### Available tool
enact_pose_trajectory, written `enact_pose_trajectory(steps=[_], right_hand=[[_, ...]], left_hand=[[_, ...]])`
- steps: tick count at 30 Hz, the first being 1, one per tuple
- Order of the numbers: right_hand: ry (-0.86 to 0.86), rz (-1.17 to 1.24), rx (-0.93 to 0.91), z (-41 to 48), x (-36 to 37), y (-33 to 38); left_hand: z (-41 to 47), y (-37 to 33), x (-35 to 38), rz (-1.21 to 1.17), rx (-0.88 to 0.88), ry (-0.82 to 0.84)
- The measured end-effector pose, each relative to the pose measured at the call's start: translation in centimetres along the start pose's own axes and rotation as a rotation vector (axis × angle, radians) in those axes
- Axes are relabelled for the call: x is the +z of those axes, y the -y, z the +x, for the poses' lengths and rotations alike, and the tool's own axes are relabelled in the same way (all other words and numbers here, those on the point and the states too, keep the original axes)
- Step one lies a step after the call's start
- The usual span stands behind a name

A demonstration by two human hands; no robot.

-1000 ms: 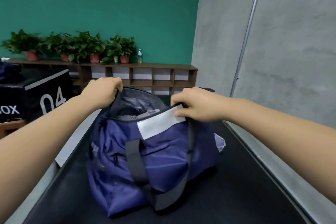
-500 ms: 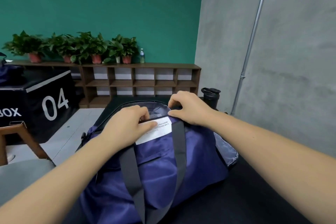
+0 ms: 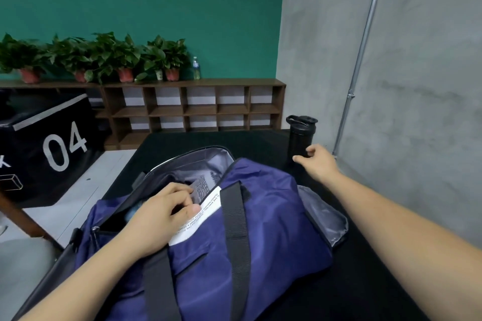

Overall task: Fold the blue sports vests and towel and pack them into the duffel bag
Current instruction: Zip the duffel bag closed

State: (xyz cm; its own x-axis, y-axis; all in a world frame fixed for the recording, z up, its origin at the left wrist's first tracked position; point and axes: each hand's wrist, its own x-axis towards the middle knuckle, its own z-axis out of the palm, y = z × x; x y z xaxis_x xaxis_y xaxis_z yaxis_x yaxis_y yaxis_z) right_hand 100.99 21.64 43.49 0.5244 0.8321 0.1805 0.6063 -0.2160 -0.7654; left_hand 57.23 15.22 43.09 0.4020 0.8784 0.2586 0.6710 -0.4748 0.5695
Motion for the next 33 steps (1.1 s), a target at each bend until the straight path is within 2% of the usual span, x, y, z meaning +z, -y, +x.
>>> enact_pose_trajectory(steps=[5, 10, 19, 27, 33], right_hand=[[-0.055, 0.010, 0.065, 3.4, 1.9, -1.7], [-0.039, 0.014, 0.085, 6.3, 3.6, -3.2], [-0.072, 0.214, 0.102, 9.1, 4.9, -3.9], [-0.051, 0.225, 0.101, 8.6, 4.2, -3.3], [0.009, 0.240, -0.010, 4.2, 2.6, -2.9]], left_hand=[[-0.1, 0.5, 0.7, -0.070, -0.023, -0.003], [-0.1, 0.4, 0.9, -0.092, -0.019, 0.002], [0.0, 0.3, 1.1, -0.148, 0.002, 0.022], [0.2, 0.6, 1.2, -0.144, 0.025, 0.030], [0.2, 0.6, 1.2, -0.158, 0.038, 0.026]])
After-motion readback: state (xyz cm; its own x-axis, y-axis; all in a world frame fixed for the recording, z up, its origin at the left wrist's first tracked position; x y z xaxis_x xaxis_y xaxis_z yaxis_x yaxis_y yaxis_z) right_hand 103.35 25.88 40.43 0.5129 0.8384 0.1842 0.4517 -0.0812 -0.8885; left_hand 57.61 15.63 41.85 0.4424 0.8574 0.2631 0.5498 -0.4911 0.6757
